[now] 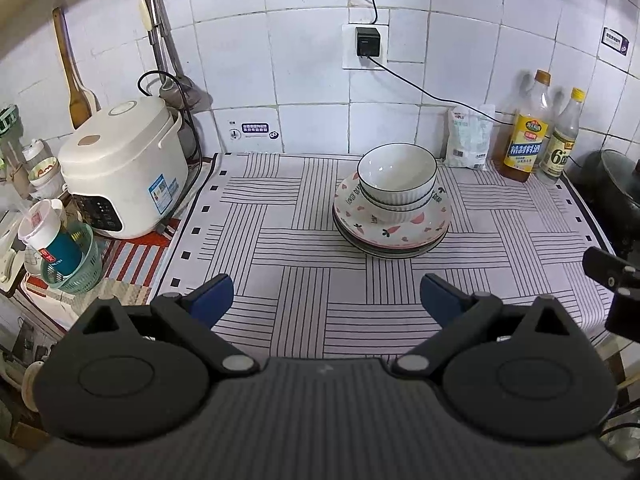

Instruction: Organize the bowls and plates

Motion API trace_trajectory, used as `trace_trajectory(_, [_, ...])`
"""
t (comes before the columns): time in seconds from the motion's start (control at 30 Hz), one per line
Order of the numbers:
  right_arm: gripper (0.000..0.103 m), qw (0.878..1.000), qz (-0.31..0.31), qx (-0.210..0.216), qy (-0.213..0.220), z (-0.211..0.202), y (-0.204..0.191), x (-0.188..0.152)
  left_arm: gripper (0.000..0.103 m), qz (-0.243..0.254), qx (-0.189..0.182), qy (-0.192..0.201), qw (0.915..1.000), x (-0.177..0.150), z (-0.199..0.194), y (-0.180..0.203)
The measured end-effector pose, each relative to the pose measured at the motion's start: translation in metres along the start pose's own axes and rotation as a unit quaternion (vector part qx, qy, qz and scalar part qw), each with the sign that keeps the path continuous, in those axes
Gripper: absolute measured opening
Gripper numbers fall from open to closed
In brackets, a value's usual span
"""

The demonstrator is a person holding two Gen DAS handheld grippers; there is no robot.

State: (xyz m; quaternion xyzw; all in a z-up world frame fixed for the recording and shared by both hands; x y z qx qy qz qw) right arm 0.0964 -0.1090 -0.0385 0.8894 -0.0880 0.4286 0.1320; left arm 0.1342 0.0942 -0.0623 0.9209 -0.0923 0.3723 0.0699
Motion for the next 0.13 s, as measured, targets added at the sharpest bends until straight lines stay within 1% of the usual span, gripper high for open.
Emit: trace_trajectory(0.13, [0.103, 1.0, 0.0, 0.001, -0.001, 0.0019, 0.0017, 0.0, 0.101, 0.001, -0.002, -0.006, 1.0, -0.0001, 0.0012, 0.001])
Point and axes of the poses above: each gripper's, at about its wrist camera, not at the fingertips, and z roughly the way its jaws point, y to its right, x to its top, the point moved 5 cm from there along z, roughly the way its jaws point, and after that the axes turned 5 degrees about -x, right-handed, at the moved point
